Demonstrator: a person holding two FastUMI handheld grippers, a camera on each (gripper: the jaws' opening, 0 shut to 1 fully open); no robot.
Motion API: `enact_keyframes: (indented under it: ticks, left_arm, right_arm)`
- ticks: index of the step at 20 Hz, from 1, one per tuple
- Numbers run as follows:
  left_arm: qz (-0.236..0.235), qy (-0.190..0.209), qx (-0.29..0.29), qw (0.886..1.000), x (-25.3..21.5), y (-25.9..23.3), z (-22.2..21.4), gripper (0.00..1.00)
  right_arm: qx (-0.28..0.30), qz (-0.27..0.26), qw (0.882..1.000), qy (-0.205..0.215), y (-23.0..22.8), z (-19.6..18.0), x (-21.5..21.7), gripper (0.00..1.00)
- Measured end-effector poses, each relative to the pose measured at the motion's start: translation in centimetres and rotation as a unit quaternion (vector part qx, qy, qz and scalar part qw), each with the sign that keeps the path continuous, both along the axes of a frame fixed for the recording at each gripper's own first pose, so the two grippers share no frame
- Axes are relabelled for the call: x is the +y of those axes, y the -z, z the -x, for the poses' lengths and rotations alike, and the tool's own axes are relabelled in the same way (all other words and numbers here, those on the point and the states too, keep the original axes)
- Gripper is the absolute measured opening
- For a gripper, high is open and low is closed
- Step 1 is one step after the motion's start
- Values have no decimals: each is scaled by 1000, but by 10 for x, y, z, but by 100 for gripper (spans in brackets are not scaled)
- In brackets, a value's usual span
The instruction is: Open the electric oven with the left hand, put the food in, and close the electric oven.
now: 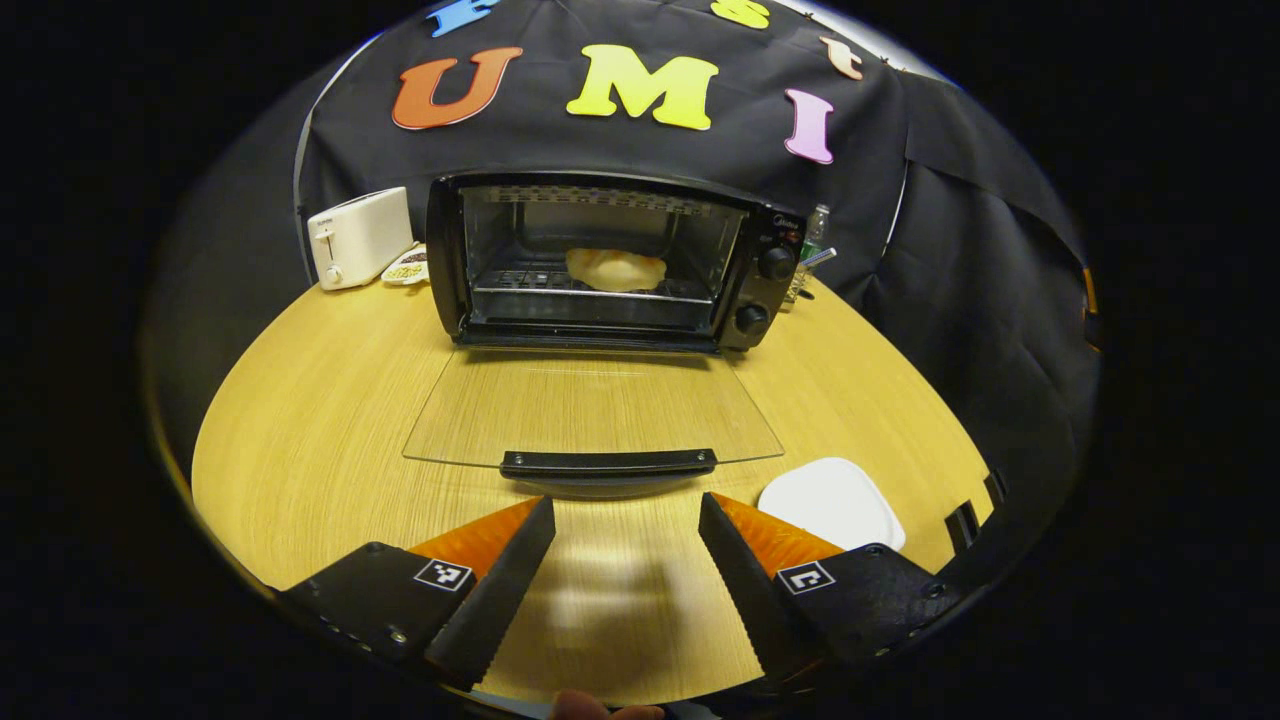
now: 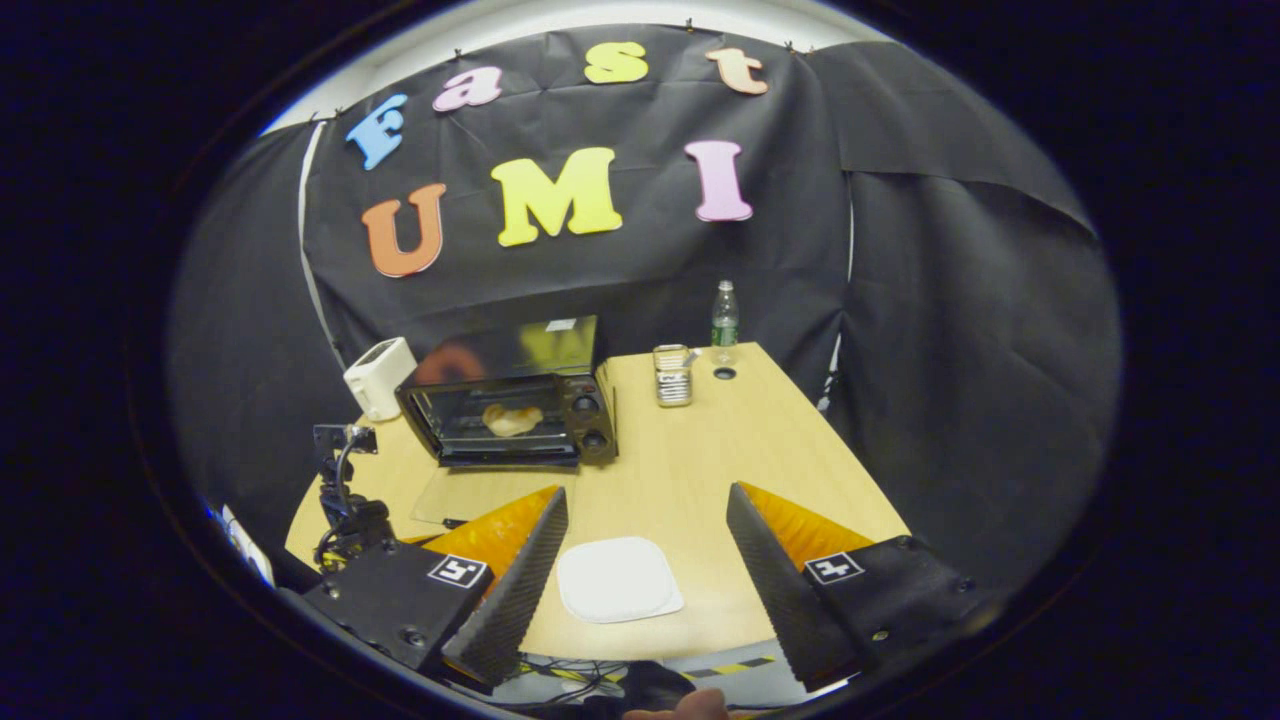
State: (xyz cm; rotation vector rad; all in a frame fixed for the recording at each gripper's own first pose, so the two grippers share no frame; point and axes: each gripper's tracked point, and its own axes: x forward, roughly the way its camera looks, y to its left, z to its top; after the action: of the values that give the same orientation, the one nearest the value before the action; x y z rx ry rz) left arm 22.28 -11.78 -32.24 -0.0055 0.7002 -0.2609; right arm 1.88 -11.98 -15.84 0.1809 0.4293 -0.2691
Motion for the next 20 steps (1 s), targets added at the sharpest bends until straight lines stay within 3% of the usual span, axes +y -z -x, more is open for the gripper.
enact_keyframes:
  ticks: [2, 15, 20]
  left_arm:
    - [-5, -6, 6, 1000, -1, 6, -4, 95]
    - [-26, -30, 58, 998, 6, 44, -21, 95]
    - [-33, -26, 31, 999, 4, 27, -23, 94]
  right_arm:
    - [5, -6, 1000, 8, 2, 4, -5, 96]
    - [18, -13, 1000, 19, 11, -1, -13, 96]
    - [4, -1, 1000, 19, -1, -2, -16, 96]
